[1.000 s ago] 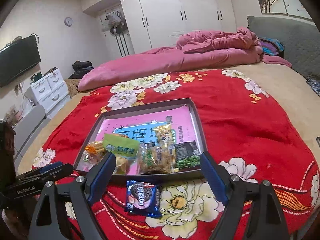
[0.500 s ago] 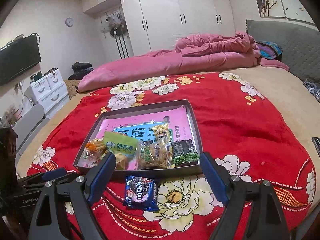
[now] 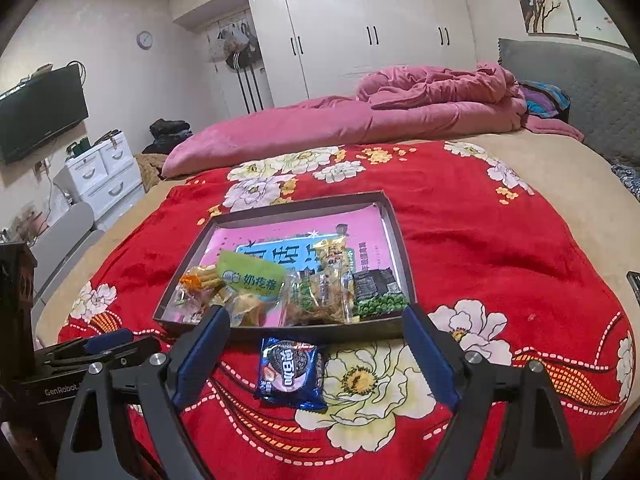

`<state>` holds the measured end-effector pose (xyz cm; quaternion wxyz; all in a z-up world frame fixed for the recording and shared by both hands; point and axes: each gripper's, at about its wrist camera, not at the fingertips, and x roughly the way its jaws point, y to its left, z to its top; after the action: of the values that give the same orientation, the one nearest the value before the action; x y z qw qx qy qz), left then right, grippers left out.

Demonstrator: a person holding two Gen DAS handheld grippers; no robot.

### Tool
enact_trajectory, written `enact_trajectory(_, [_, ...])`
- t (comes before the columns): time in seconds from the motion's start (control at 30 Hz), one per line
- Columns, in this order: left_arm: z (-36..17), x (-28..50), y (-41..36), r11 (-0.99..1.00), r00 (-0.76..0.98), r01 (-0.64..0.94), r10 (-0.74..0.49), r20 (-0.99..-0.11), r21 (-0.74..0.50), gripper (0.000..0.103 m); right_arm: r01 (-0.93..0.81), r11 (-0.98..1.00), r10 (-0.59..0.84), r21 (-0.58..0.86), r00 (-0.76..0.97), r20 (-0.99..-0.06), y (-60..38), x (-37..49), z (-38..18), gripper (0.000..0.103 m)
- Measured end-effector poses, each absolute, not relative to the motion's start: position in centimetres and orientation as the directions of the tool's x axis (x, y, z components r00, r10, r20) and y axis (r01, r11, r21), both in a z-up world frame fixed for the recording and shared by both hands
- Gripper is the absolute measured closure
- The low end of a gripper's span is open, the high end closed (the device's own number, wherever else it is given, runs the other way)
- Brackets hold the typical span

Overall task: Organize snacks
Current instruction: 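Withdraw both tools from the tray toward the remaining snacks on the bedspread, then grasp the dark wrapped candy with left tool while right tool grasps the blue cookie pack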

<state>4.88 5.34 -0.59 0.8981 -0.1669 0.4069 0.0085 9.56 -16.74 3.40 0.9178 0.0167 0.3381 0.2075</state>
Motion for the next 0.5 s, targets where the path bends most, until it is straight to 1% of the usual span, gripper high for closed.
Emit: enact_trajectory(0.5, [-2.5,5.7,5.3,0.943,0.627,-0.146,-0.147,-0.765,-0.3,0.028,-0.414,0.899,0.393,0.145,0.612,-0.687,-14.4,9.1,0.4,0.015])
